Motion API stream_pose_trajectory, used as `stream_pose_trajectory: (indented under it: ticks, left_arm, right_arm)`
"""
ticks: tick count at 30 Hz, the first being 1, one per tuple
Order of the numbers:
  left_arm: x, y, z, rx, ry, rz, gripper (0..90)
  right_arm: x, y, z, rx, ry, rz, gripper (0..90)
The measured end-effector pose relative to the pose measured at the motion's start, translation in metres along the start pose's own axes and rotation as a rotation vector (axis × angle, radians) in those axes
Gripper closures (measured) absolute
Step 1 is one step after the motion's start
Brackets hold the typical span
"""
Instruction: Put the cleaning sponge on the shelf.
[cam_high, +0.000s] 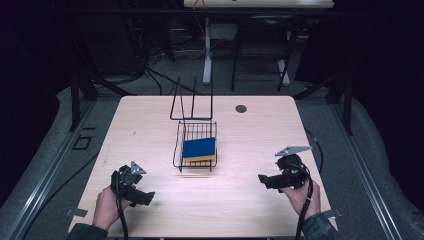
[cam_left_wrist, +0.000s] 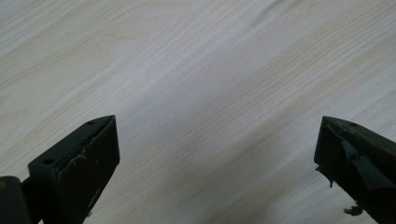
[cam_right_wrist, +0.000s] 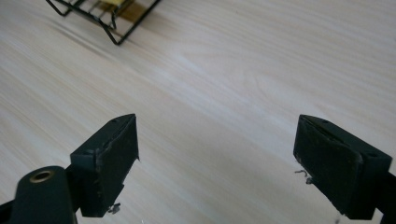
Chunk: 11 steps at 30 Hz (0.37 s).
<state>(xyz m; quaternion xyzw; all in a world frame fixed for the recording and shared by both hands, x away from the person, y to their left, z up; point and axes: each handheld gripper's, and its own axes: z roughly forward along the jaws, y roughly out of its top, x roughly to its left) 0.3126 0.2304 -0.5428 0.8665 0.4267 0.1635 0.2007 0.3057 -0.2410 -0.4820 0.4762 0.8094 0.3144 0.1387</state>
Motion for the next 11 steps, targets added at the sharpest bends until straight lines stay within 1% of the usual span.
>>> stream_pose_trajectory:
  ticks: [3, 4, 7, 8, 10, 11]
  left_arm:
    - [0.001, 0.000, 0.001, 0.000, -0.011, -0.004, 0.3]
    - [0.002, 0.000, 0.002, 0.005, -0.012, 0.004, 0.3]
    - [0.001, 0.001, 0.004, 0.004, -0.016, 0.005, 0.2]
    - [0.002, 0.001, 0.005, 0.005, -0.011, 0.009, 0.0]
    - [0.004, 0.000, 0.006, 0.004, -0.018, 0.001, 0.0]
    - [0.005, -0.001, 0.008, 0.003, -0.023, -0.006, 0.0]
  right_arm:
    - [-0.003, -0.015, -0.001, 0.000, -0.007, 0.018, 13.4]
    - [-0.003, -0.019, -0.001, 0.007, -0.009, 0.021, 13.4]
    - [-0.005, -0.029, 0.002, 0.022, -0.019, 0.013, 12.4]
    - [-0.004, -0.031, 0.004, 0.025, -0.023, 0.015, 11.4]
    - [-0.004, -0.036, 0.007, 0.035, -0.041, 0.007, 8.9]
    - [-0.005, -0.037, 0.008, 0.043, -0.041, 0.008, 7.8]
